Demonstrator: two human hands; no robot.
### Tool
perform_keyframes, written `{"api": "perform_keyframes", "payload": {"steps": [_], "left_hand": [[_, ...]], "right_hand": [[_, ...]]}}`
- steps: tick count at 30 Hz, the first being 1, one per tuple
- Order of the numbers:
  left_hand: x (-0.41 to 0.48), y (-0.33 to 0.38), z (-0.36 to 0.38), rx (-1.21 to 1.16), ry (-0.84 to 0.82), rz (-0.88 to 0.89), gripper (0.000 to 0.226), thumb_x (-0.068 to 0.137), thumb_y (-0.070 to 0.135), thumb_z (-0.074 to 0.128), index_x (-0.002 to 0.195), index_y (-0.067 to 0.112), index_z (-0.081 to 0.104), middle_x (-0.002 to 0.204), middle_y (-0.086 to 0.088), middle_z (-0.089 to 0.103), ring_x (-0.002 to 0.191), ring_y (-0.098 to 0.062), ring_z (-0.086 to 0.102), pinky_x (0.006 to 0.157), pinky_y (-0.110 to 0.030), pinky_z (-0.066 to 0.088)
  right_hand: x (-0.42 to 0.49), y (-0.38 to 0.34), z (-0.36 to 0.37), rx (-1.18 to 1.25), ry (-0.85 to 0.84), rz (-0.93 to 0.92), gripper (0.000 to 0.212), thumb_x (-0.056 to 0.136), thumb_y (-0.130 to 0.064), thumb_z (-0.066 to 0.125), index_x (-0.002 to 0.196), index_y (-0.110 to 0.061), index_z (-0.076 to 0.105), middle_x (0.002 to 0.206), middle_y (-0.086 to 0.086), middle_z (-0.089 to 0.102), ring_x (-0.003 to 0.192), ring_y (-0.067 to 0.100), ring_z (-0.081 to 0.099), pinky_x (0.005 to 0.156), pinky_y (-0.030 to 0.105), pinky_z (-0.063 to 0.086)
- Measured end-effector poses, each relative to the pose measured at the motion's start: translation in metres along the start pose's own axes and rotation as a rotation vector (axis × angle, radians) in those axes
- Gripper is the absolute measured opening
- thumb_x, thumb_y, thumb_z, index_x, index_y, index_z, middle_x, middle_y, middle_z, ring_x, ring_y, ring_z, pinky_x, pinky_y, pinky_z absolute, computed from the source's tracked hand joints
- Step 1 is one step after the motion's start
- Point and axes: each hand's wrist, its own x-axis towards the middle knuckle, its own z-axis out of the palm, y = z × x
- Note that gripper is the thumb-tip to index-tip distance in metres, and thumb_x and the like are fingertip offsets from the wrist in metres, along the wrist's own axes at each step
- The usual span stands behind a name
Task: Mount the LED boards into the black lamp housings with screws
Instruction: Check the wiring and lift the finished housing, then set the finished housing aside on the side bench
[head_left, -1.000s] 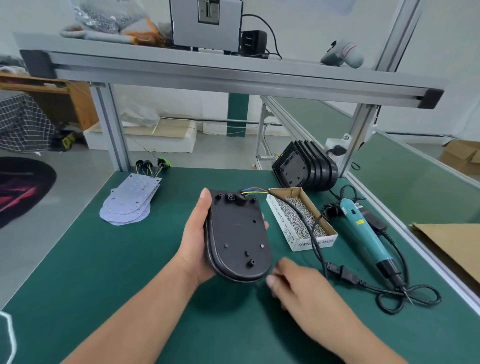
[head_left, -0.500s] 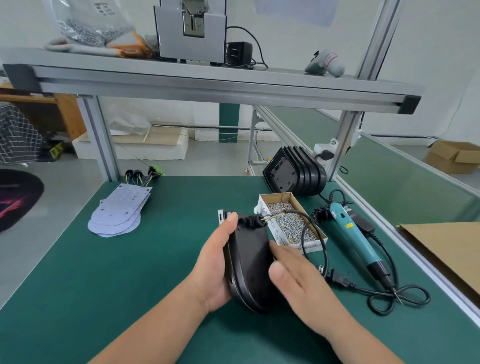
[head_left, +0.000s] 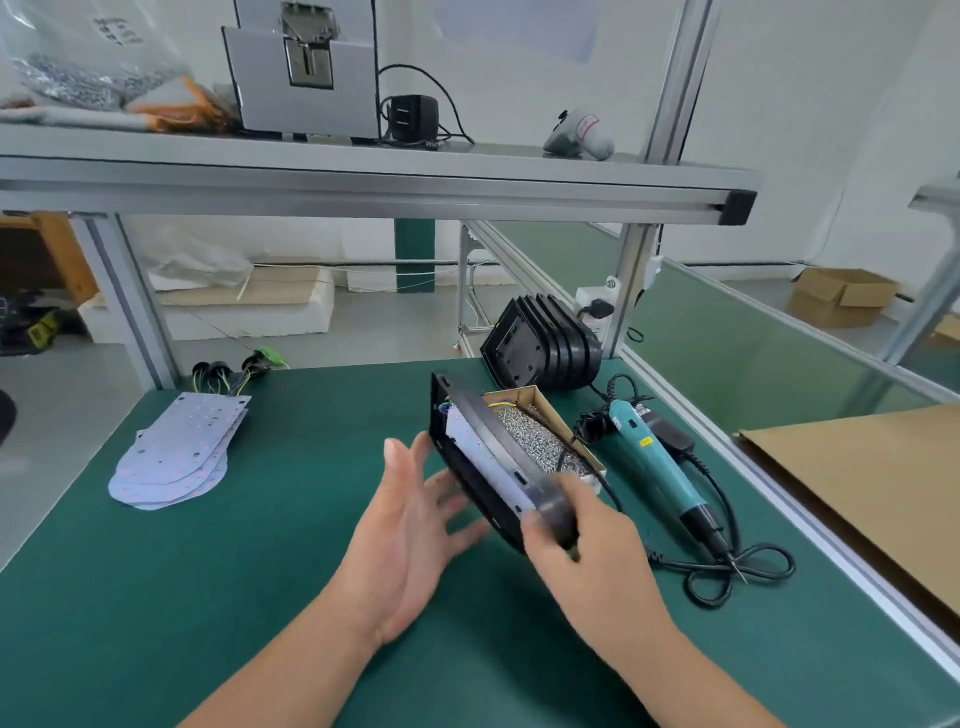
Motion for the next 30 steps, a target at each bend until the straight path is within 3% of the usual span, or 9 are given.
{"api": "perform_keyframes", "payload": {"steps": [2,6,9,11,14,17,24,28,30], "left_hand": [[0.003,-0.005,-0.004,0.015,0.021,-0.01,0.093,0.082,0.087,0.054,0.16,0.039,0.038,0.145,-0.018,0.064,0.131,-0.038,0.063,0.11,-0.059,0.049],[0.006,-0.012,-0.008,0.091,0.112,-0.016,0.08,0.085,0.076,0.06,0.148,0.028,0.051,0.126,-0.02,0.07,0.095,-0.032,0.067,0.089,-0.05,0.06],[0.007,-0.016,-0.009,0.195,0.082,-0.007,0.075,0.091,0.071,0.055,0.147,0.022,0.053,0.109,-0.017,0.072,0.081,-0.027,0.061,0.08,-0.045,0.058],[0.007,-0.019,-0.012,0.241,0.076,0.001,0.07,0.092,0.067,0.055,0.144,0.019,0.056,0.104,-0.017,0.071,0.077,-0.025,0.06,0.075,-0.043,0.056],[0.008,-0.023,-0.013,0.293,0.059,0.011,0.063,0.099,0.062,0.054,0.142,0.016,0.059,0.1,-0.018,0.07,0.074,-0.024,0.059,0.073,-0.043,0.052],[0.01,-0.026,-0.016,0.307,0.051,0.01,0.062,0.098,0.057,0.048,0.14,0.014,0.062,0.099,-0.018,0.069,0.073,-0.024,0.057,0.073,-0.045,0.05],[0.016,-0.028,-0.02,0.293,0.052,-0.019,0.062,0.099,0.056,0.046,0.136,0.009,0.063,0.096,-0.021,0.067,0.07,-0.025,0.056,0.073,-0.047,0.047],[0.017,-0.027,-0.02,0.292,0.057,-0.026,0.062,0.1,0.055,0.045,0.136,0.008,0.063,0.096,-0.021,0.067,0.07,-0.025,0.056,0.072,-0.047,0.047],[0.016,-0.026,-0.02,0.287,0.053,-0.027,0.063,0.1,0.056,0.045,0.136,0.008,0.064,0.097,-0.022,0.067,0.071,-0.025,0.056,0.072,-0.047,0.047]], "right_hand": [[0.005,0.011,-0.015,0.122,0.166,0.083,0.006,0.093,-0.043,0.057,0.097,-0.039,0.059,0.067,-0.007,0.056,0.058,0.008,0.043,0.057,0.024,0.04],[0.018,0.03,-0.059,0.293,0.364,0.113,0.017,0.097,-0.039,0.062,0.11,-0.03,0.068,0.092,-0.011,0.073,0.081,0.01,0.064,0.074,0.025,0.052],[0.032,0.053,-0.105,0.44,0.476,0.134,0.024,0.096,-0.031,0.065,0.116,-0.02,0.071,0.113,0.0,0.078,0.105,0.031,0.071,0.094,0.055,0.056],[0.041,0.07,-0.135,0.595,0.577,0.173,0.026,0.097,-0.02,0.065,0.121,-0.012,0.071,0.12,0.01,0.077,0.114,0.04,0.071,0.095,0.064,0.057],[0.042,0.089,-0.184,0.705,0.731,0.23,0.028,0.101,-0.007,0.061,0.127,0.001,0.066,0.116,0.008,0.078,0.102,0.031,0.076,0.073,0.047,0.064],[0.036,0.107,-0.227,0.675,0.827,0.273,0.019,0.101,-0.006,0.059,0.117,-0.005,0.07,0.111,0.006,0.077,0.094,0.027,0.074,0.067,0.038,0.065],[0.009,0.159,-0.292,0.65,1.006,0.437,0.037,0.102,-0.004,0.056,0.138,-0.003,0.058,0.136,0.015,0.067,0.113,0.031,0.07,0.084,0.04,0.065],[-0.011,0.198,-0.314,0.486,1.044,0.629,0.034,0.093,-0.012,0.06,0.126,-0.006,0.061,0.131,0.017,0.068,0.103,0.035,0.073,0.072,0.035,0.067],[-0.024,0.226,-0.323,0.365,1.007,0.747,0.034,0.089,-0.021,0.065,0.12,-0.007,0.063,0.127,0.019,0.07,0.097,0.036,0.072,0.076,0.044,0.065]]}}
